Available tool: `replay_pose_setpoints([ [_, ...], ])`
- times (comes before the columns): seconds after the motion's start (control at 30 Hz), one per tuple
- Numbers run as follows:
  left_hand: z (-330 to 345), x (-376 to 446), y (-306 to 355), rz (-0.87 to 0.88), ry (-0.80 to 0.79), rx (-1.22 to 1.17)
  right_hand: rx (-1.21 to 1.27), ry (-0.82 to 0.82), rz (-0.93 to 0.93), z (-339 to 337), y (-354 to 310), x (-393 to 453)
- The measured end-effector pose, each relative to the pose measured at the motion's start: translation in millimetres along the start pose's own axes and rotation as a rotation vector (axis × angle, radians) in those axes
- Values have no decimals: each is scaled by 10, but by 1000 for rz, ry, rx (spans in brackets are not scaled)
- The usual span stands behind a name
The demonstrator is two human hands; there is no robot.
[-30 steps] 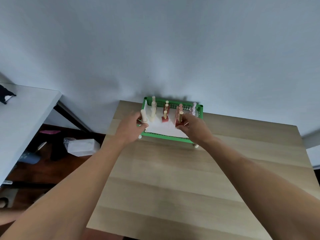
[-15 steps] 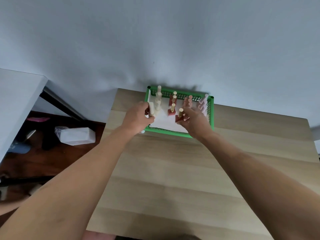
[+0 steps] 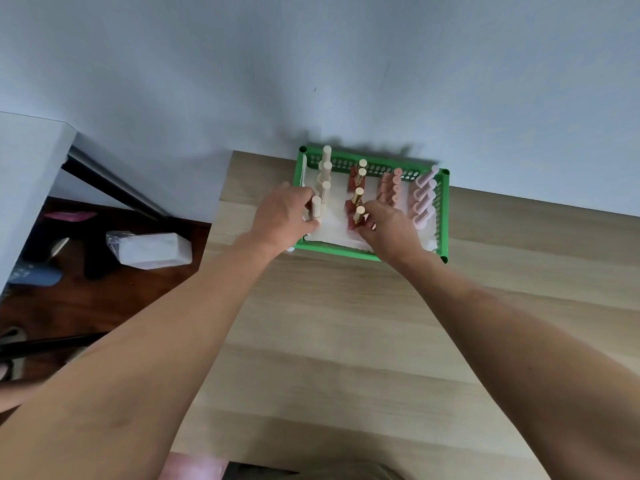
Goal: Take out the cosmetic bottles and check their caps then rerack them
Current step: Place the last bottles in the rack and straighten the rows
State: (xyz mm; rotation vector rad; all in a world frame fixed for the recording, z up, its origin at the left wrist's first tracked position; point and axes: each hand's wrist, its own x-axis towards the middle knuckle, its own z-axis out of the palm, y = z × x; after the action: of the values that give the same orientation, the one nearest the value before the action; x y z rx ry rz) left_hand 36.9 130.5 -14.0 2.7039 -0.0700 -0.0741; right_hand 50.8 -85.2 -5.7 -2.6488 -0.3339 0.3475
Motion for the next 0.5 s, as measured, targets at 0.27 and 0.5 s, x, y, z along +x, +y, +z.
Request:
replay_pose_setpoints([
  [0.27, 102, 79, -35, 63, -13, 72, -37, 30, -18, 46, 49, 34],
  [0.5, 94, 102, -16, 26, 14, 84, -22, 1, 30, 39, 38, 68],
])
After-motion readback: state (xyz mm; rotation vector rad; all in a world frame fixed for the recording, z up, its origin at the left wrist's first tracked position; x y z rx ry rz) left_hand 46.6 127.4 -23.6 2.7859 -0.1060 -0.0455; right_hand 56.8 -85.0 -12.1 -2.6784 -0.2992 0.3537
